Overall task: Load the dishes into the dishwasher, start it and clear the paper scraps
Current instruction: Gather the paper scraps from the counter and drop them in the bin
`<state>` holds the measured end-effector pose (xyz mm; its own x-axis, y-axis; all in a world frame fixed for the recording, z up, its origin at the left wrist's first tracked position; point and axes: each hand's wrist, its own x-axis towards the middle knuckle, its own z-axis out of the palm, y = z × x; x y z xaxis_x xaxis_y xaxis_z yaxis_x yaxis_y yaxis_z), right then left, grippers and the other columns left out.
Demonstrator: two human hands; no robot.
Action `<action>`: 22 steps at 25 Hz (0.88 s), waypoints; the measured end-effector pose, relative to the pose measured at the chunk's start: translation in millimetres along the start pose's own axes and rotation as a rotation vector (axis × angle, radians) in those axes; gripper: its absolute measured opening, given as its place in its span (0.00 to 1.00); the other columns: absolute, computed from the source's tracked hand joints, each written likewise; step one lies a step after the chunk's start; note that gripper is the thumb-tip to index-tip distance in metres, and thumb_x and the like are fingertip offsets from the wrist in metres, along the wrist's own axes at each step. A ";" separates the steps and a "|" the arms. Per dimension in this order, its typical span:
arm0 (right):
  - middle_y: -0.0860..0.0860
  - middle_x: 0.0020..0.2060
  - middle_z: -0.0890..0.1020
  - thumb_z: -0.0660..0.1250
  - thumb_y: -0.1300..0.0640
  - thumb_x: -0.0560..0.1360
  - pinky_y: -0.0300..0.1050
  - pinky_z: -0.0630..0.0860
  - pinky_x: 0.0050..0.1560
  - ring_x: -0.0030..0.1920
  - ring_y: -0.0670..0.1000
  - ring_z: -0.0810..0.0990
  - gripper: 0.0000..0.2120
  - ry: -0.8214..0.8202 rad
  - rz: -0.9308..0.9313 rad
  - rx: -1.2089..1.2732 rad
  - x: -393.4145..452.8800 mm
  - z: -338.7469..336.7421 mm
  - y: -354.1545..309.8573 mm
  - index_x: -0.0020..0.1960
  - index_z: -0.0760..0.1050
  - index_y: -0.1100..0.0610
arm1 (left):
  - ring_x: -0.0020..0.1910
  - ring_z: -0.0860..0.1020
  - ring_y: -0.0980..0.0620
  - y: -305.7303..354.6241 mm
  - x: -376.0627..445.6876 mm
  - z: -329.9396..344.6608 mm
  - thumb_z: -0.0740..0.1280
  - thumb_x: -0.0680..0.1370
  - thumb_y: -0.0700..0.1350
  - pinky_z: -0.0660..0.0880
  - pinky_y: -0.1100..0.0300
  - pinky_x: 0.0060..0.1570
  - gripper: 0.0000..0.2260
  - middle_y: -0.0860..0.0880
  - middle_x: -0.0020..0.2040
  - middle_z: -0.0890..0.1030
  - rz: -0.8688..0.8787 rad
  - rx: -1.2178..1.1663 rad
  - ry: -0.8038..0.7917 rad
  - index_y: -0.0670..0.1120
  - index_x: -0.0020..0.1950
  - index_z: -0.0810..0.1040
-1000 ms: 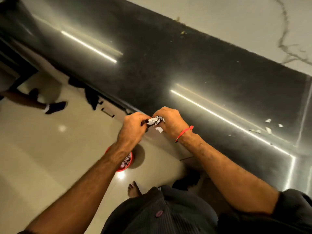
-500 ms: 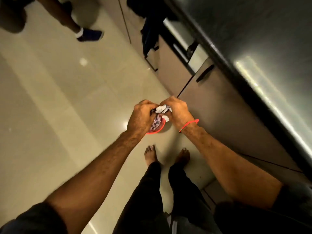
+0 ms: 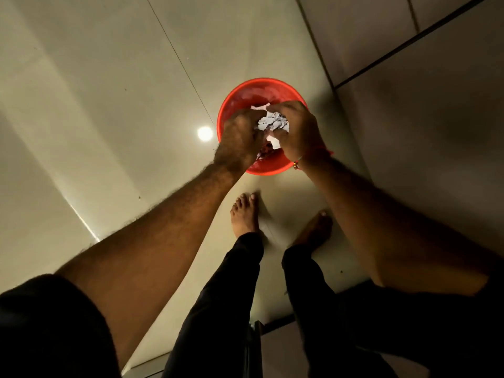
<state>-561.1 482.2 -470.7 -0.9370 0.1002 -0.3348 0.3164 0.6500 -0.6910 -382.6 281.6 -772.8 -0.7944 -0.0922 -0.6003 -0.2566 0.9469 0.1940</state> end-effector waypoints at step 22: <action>0.57 0.66 0.76 0.68 0.69 0.73 0.35 0.64 0.67 0.67 0.55 0.74 0.22 -0.160 0.202 0.059 -69.7 -85.0 -76.3 0.66 0.77 0.59 | 0.76 0.64 0.40 171.5 -114.2 -406.4 0.76 0.74 0.50 0.67 0.45 0.73 0.32 0.45 0.80 0.61 0.404 -0.158 -0.123 0.50 0.76 0.69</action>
<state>-532.5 489.6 -340.2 -0.8200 0.0998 -0.5635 0.5071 0.5831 -0.6347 -559.6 329.3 -355.7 -0.7791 0.3215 -0.5382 -0.0282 0.8397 0.5424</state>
